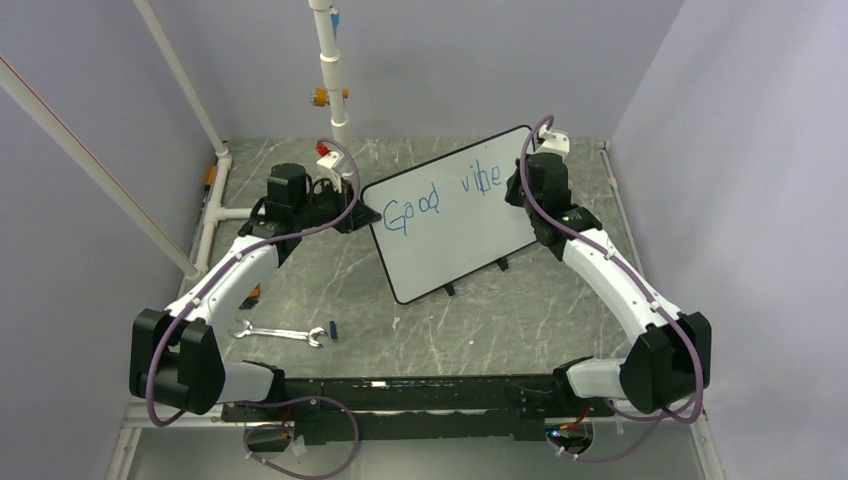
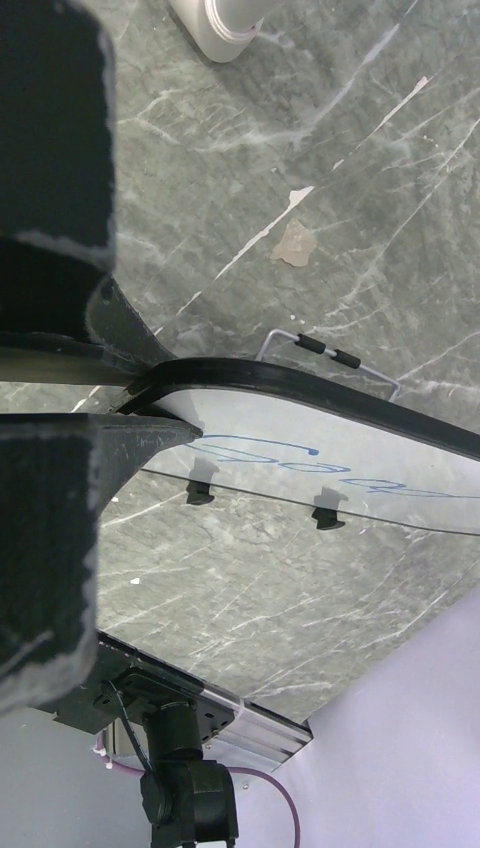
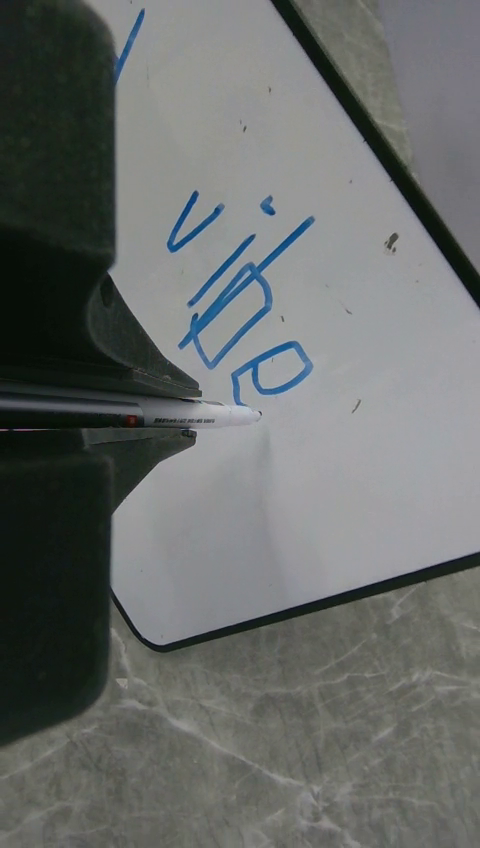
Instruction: Write a sentence on the whiteboard
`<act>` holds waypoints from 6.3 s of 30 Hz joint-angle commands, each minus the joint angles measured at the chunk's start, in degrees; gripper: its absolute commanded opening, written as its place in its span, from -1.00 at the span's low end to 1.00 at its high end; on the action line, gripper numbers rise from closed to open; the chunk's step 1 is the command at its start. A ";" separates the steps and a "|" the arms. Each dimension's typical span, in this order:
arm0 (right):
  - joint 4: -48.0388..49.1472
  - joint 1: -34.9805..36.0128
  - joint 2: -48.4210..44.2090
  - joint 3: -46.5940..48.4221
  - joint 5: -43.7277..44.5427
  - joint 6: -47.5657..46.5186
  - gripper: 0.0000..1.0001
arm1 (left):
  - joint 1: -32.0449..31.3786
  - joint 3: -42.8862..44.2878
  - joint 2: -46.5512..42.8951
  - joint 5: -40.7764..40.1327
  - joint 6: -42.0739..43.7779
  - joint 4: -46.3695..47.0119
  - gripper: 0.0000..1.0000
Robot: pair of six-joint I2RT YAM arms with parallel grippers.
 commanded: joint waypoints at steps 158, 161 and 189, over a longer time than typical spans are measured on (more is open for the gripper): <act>1.23 -6.24 -17.13 -10.92 -14.23 7.42 -1.00 | -0.87 5.05 2.62 -11.83 15.08 -14.99 -1.00; 0.93 -6.21 -17.39 -11.13 -14.44 7.33 -1.00 | -0.68 6.11 2.41 -12.63 15.56 -18.11 -1.00; 6.36 -6.26 -18.55 -24.46 -18.06 9.92 -1.00 | 3.35 8.42 9.08 -17.03 14.98 -28.33 -1.00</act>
